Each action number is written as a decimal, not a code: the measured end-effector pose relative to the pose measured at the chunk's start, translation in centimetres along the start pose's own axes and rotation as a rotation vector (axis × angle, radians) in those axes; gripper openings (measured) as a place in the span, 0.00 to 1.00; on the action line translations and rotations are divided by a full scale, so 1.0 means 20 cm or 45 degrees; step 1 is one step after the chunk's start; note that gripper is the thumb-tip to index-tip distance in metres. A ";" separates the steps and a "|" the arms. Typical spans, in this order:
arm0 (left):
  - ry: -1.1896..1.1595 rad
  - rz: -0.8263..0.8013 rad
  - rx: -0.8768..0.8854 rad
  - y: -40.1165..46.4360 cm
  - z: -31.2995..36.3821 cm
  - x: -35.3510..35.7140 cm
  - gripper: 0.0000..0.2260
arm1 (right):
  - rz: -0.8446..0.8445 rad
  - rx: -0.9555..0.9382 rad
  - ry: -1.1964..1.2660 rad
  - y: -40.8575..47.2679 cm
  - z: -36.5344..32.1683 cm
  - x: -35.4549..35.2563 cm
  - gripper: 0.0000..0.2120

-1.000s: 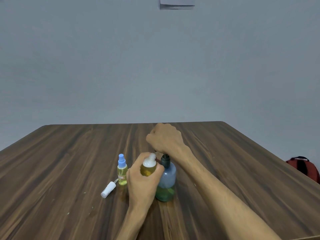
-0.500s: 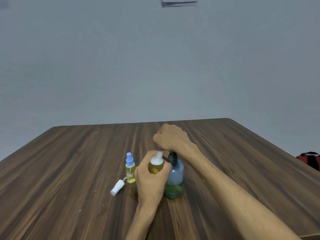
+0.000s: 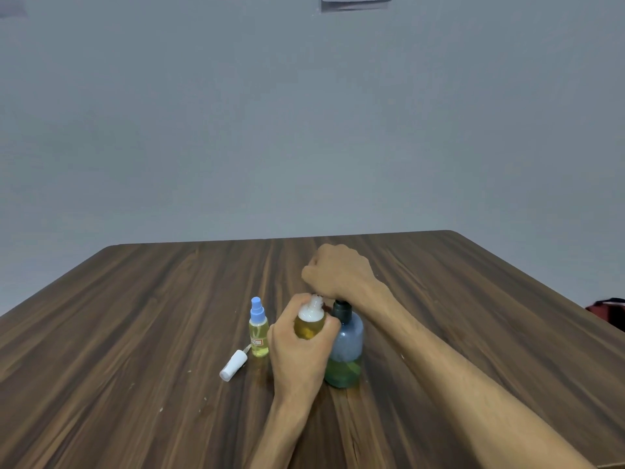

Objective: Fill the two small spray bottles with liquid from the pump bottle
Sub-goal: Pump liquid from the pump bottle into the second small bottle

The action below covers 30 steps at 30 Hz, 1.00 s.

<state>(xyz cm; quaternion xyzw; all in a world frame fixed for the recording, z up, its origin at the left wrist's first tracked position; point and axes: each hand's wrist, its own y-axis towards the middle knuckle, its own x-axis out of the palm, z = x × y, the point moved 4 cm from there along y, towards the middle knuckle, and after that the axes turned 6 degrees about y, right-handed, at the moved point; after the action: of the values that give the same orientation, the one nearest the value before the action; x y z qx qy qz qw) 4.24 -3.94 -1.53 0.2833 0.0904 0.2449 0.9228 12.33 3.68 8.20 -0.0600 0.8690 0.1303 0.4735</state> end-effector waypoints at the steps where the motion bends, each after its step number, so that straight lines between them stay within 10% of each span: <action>1: 0.008 -0.010 0.006 0.00 0.00 0.00 0.05 | 0.025 -0.021 0.018 0.00 -0.01 -0.01 0.13; 30: -0.013 -0.026 -0.025 0.00 -0.02 0.01 0.07 | -0.003 -0.009 0.024 0.00 0.01 -0.01 0.13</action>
<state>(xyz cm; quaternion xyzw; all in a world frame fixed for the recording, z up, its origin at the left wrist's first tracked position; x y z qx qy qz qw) 4.25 -3.66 -1.84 0.2747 0.0863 0.2350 0.9284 12.57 3.80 8.23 -0.0638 0.8729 0.1323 0.4653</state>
